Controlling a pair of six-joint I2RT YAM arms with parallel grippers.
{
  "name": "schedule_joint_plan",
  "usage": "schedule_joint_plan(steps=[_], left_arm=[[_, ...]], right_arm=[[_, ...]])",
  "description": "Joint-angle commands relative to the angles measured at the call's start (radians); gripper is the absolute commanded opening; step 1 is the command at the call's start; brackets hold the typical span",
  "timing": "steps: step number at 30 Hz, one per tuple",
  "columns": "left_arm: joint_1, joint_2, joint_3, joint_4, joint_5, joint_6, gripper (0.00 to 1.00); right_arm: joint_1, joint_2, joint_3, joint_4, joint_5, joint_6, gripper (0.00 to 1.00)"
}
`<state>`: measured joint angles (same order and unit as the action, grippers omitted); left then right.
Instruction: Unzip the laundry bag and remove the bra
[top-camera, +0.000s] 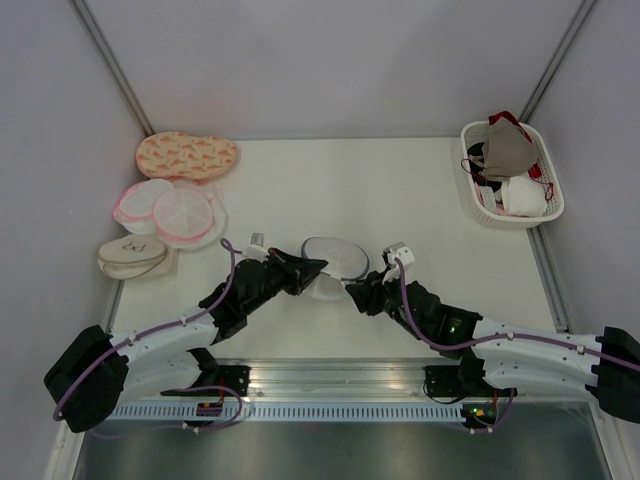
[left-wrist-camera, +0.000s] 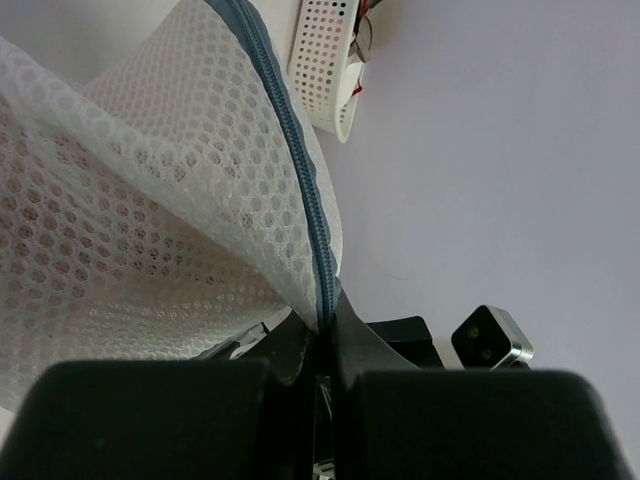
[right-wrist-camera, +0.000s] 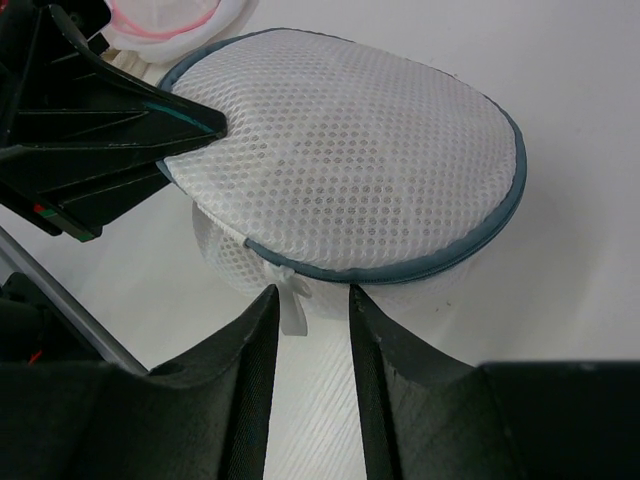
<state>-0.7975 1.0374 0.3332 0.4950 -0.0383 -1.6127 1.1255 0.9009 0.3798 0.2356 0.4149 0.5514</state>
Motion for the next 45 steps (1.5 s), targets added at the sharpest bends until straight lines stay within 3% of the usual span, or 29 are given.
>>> schedule_joint_plan(steps=[1, 10, 27, 30, 31, 33, 35, 38, 45], left_arm=[[0.001, -0.033, -0.006, 0.01, 0.034, -0.03, 0.02], [0.001, -0.077, -0.019, -0.018, 0.034, -0.027, 0.02], [0.001, -0.022, -0.04, 0.03, 0.034, -0.044, 0.02], [0.001, -0.022, -0.036, 0.031, 0.034, -0.041, 0.02], [0.001, -0.022, -0.034, 0.033, 0.034, -0.039, 0.02], [0.001, -0.022, -0.036, 0.034, 0.034, -0.039, 0.02], [0.001, -0.022, -0.039, 0.037, 0.034, -0.038, 0.02], [0.006, -0.03, -0.045, 0.045, 0.034, -0.02, 0.02], [0.043, -0.054, -0.026, -0.021, 0.13, 0.129, 0.02]], right_arm=[[-0.01, 0.018, 0.014, 0.064, 0.018, -0.018, 0.4], [-0.023, 0.059, 0.027, 0.105, -0.016, -0.015, 0.37], [-0.023, 0.135, 0.05, 0.195, -0.073, 0.005, 0.35], [-0.023, 0.138, 0.048, 0.196, -0.061, 0.005, 0.25], [-0.023, 0.138, 0.05, 0.195, -0.061, 0.004, 0.14], [-0.021, 0.142, 0.056, 0.183, -0.057, 0.004, 0.03], [-0.021, 0.141, 0.06, 0.169, -0.056, 0.004, 0.0], [-0.023, 0.122, 0.08, 0.093, -0.035, 0.002, 0.0], [-0.021, 0.113, 0.232, -0.423, 0.157, 0.031, 0.0]])
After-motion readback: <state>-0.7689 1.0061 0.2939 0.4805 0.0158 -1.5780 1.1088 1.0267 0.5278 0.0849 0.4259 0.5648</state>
